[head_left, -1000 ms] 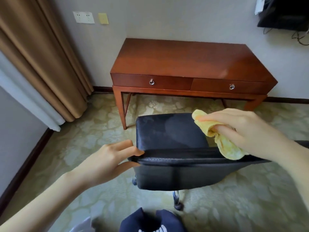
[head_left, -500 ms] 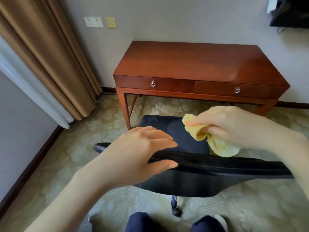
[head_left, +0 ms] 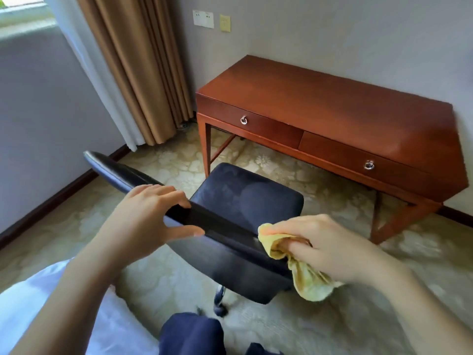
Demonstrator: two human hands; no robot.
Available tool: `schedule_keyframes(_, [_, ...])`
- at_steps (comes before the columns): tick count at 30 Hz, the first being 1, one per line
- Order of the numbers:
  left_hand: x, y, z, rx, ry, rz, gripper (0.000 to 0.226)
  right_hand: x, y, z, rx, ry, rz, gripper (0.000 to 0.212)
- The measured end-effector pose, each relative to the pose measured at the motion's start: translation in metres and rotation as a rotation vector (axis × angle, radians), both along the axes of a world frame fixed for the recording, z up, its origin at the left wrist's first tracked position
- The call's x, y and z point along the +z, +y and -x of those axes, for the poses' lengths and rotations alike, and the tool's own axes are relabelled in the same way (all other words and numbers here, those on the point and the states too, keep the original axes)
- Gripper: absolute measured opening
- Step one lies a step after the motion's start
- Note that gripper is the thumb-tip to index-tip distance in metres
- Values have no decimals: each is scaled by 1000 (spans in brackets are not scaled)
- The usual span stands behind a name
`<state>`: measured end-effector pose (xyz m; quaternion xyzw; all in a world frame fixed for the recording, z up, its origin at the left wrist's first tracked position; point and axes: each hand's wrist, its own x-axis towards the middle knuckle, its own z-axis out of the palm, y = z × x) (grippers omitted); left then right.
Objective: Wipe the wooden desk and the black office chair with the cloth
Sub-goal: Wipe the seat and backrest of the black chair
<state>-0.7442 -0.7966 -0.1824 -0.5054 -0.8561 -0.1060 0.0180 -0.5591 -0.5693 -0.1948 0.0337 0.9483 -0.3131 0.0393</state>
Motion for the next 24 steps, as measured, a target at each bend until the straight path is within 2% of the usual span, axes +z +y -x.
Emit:
schedule_keyframes(3, [6,10,-27,23,3,40,75,-9,-2,-4,-67,99,76,32])
schedule_keyframes(9, [1,38,-74,-102,-59,49,71,-26,-11,-6,-199,275,222,20])
schedule_keyframes(12, [-4,40,-71,-125,-73,34,60,-35,-19,-6,-317,322,400,18])
schedule_keyframes(15, [-8,41,-62,-118,-136,104,47,-44,-24,-6,-441,329,654,15])
schedule_keyframes(18, [-4,45,-54,-71,-173,148,65,-51,-22,-6,-567,314,867,20])
schedule_keyframes(20, [4,58,-55,-35,-107,184,66,-51,-15,-10,-646,319,944,23])
schedule_keyframes(22, [8,80,-64,-50,64,222,58,-49,-2,-17,-724,335,989,24])
schedule_keyframes(24, [5,104,-79,-58,93,128,43,-48,10,-24,-789,336,1012,22])
